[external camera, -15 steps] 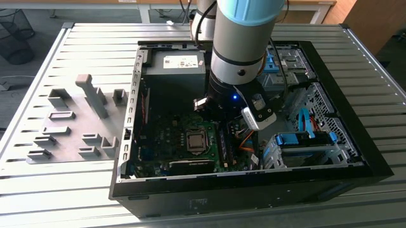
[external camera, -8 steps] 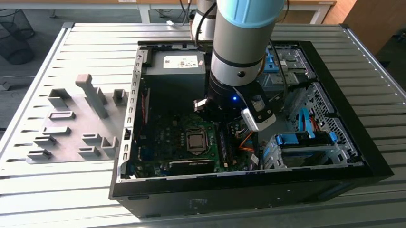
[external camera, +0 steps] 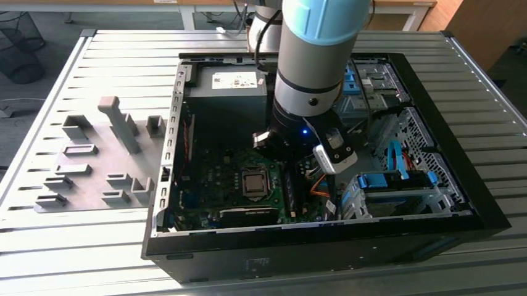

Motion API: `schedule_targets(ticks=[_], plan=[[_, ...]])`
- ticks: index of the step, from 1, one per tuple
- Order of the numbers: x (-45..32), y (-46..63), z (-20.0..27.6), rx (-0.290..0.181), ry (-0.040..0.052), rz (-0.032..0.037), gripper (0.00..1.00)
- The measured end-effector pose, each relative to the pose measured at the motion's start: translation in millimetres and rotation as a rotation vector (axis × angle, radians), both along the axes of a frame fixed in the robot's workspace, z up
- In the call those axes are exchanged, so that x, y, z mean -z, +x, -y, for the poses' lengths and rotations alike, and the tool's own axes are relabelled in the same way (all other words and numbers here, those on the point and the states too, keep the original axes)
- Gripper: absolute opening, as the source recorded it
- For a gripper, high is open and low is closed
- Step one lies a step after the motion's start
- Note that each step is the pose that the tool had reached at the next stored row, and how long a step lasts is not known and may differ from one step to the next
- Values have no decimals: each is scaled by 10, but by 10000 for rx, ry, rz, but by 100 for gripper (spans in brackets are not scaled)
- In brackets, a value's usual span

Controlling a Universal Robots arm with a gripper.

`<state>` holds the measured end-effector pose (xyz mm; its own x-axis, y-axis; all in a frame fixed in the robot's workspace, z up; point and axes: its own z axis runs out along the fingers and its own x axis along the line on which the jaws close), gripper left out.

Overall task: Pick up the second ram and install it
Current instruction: 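Insert the second ram into the second slot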

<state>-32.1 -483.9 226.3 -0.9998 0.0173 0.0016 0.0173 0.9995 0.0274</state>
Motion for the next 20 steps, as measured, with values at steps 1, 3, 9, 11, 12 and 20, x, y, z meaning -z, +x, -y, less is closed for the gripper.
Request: schedule_targets(ticks=[1, 3, 9, 11, 12, 20], plan=[[13, 2, 0, 53, 0, 0, 14], [29, 7, 0, 114, -1, 1, 14], [47, 19, 0, 129, 3, 1, 14], [56, 25, -1, 127, 4, 1, 14], [59, 27, -2, 128, 2, 0, 14], [76, 31, -19, 127, 3, 1, 14]])
